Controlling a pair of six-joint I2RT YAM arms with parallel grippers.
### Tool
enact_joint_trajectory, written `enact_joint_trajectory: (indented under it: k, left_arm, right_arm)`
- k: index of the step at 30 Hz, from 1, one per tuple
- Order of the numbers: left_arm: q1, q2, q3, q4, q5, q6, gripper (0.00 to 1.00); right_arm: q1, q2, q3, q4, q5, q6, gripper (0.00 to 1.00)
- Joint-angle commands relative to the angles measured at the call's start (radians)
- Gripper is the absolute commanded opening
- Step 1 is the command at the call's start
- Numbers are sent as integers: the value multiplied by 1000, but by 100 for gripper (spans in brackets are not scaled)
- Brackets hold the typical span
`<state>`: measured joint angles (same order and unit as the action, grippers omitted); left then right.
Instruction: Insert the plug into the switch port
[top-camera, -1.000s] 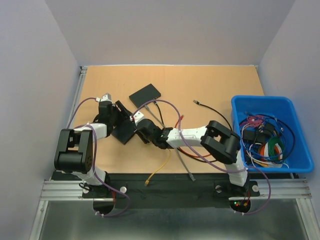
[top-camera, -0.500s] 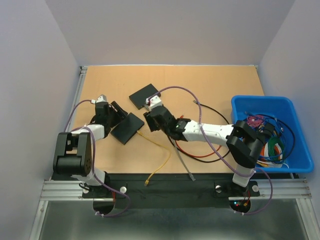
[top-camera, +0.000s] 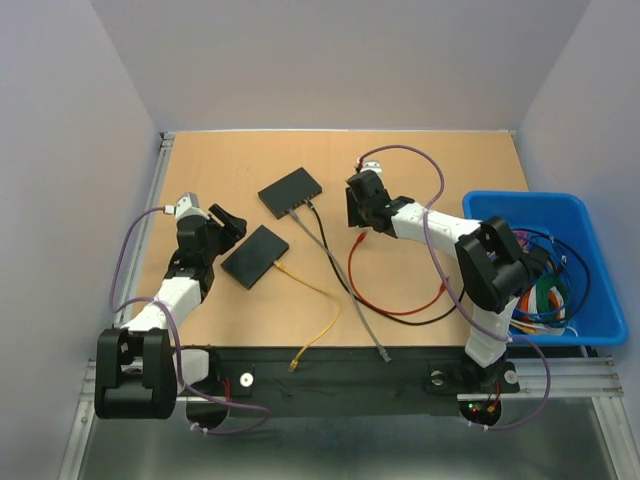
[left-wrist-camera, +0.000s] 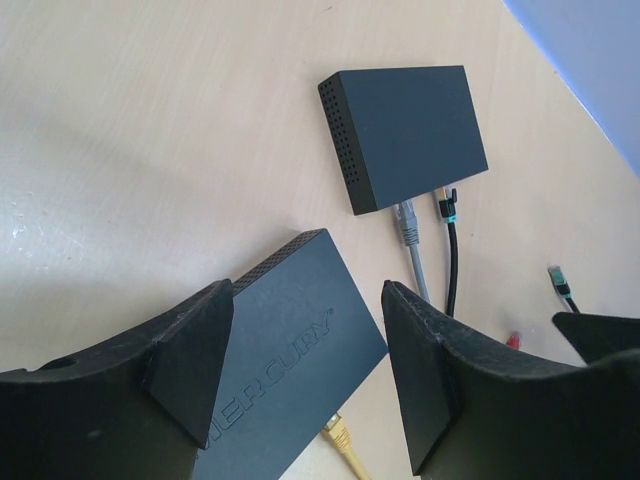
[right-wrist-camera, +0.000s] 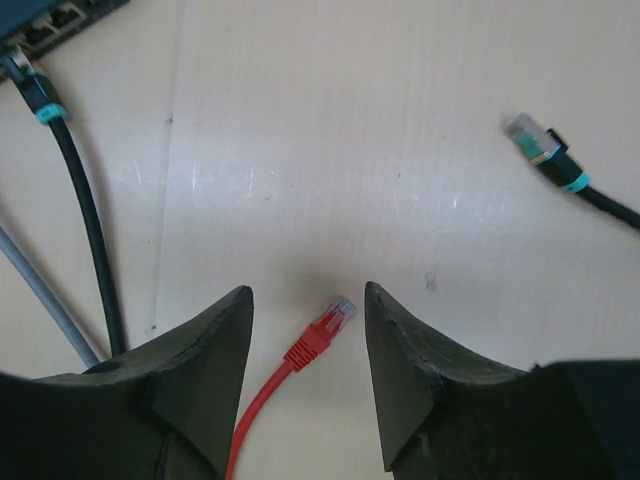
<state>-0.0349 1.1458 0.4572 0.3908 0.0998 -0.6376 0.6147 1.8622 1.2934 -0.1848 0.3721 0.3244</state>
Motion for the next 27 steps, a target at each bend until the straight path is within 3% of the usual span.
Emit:
enact_joint_trajectory:
  k: [1, 18, 27]
  left_arm:
    - [6, -27, -15, -3, -5, 3, 72]
    - [6, -3, -37, 16, 6, 13, 72]
    - [6, 11, -43, 29, 5, 18, 72]
  right_arm:
    - [3, 37, 27, -47, -48, 57, 54]
    - [5, 97, -11, -76, -88, 151, 49]
    - [7, 34, -71, -94, -42, 179, 49]
